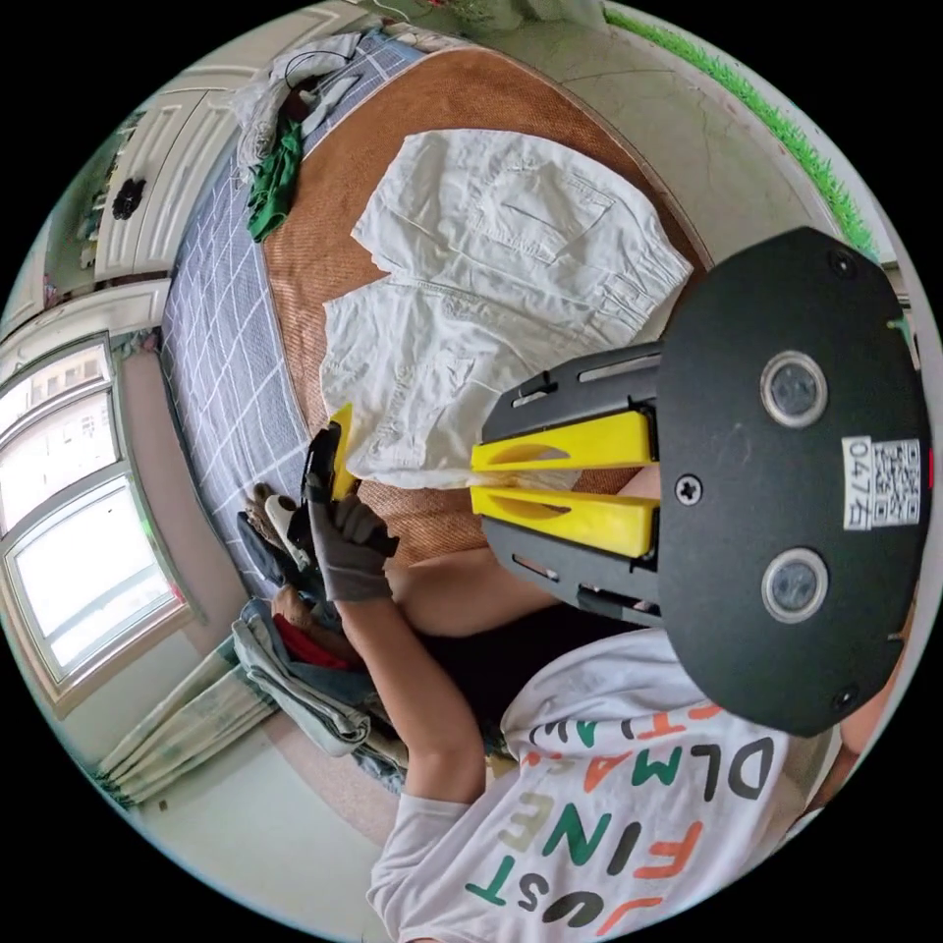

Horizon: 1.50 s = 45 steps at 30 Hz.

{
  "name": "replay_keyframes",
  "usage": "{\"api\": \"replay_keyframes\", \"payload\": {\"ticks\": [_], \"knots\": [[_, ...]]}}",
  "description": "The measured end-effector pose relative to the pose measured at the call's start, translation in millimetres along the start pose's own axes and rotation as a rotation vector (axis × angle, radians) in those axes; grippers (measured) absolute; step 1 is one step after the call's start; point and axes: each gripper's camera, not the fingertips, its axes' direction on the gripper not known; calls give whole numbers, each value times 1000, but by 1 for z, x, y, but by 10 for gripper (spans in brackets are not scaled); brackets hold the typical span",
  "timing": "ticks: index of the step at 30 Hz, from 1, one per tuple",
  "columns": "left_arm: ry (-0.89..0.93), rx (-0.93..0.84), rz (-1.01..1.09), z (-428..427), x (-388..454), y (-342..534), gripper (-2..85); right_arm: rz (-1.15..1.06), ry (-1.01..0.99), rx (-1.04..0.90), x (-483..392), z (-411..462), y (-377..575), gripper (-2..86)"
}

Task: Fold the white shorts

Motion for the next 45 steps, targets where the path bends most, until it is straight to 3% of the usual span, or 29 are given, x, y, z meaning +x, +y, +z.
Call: {"api": "replay_keyframes", "payload": {"ticks": [5,10,15,18,20,25,38,45], "knots": [[-211,113,193,-26,54,-9,3,24,-11,-60,-19,56,11,-2],[-484,264,470,-62,147,-3,4,13,49,-3,-44,109,-19,3],[-684,413,425,-117,166,30,66,5,-14,-1,-55,153,-26,52],[-812,393,346,-121,144,51,78,25,-12,24,-46,151,5,55],[-787,397,295,-123,122,62,80,99,-51,32,-23,148,41,39],[-499,370,230,-131,82,56,72,259,-125,95,15,154,116,-1],[-557,117,394,-42,131,71,-8,334,-195,102,30,201,177,-12],[-590,126,163,-24,64,59,18,343,-214,81,28,205,174,-12]]}}
